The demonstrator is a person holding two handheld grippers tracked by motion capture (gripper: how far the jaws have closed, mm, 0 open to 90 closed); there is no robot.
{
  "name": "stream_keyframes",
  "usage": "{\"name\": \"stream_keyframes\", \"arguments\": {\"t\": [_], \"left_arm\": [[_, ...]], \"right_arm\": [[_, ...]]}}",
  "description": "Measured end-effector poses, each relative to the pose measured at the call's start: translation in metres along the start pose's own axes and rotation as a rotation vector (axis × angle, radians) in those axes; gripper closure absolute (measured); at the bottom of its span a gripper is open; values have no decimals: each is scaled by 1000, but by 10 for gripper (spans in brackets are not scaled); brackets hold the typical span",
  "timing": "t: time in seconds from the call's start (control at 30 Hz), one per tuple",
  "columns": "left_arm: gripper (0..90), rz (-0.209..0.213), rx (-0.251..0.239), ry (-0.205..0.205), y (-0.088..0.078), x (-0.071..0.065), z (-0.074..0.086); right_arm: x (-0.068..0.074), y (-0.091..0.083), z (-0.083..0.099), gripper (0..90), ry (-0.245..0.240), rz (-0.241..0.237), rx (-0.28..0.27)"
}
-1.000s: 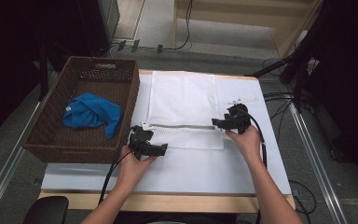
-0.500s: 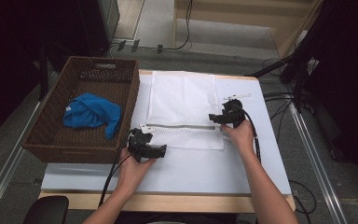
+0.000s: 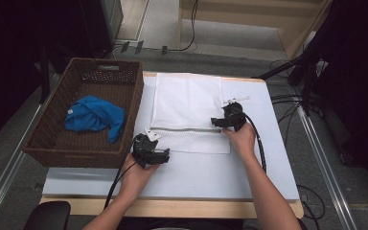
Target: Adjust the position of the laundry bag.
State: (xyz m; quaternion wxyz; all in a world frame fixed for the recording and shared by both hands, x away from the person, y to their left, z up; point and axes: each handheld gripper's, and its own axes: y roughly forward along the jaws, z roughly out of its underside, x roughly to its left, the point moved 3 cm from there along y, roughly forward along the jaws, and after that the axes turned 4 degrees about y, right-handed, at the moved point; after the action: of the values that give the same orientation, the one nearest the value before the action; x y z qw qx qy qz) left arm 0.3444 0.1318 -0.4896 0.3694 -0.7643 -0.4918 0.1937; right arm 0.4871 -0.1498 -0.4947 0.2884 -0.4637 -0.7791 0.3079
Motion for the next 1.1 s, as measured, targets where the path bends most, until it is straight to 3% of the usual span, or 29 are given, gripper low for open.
{"name": "stream_keyframes", "arguments": {"t": [0.23,0.27,0.3,0.37,0.4,0.47,0.53,0.63,0.77,0.83,1.1], "left_arm": [[353,10,-6,15,-1,-2,-1],[438,11,-11,15,-1,-1,-1],[438,11,-14,12,-2,-1,-1],[613,24,-23,-4,-3,1,-1],[643,75,-31,-26,-3,1,-1],[664,73,-28,-11,-3,0,-2],[736,70,-20,5,-3,0,-2],[801,88,-15,-8,-3,4,-2],[845,98,-14,-4,-3,5,-3],[875,101,-12,0,-3,5,-3],[887,119,-9,-34,-3,7,-4]], "right_arm": [[7,0,3,433,-53,46,-16],[7,-1,4,486,-56,41,-20],[7,-1,4,486,-56,41,-20],[7,-1,6,538,-49,43,-32],[7,-1,6,567,-48,46,-35],[7,-1,6,575,-46,52,-34],[8,-2,5,682,-40,55,-34],[11,-2,6,803,-42,33,-32],[12,-2,5,854,-45,28,-27],[9,-2,5,900,-15,11,-24],[5,-3,3,900,26,-15,-6]]}}
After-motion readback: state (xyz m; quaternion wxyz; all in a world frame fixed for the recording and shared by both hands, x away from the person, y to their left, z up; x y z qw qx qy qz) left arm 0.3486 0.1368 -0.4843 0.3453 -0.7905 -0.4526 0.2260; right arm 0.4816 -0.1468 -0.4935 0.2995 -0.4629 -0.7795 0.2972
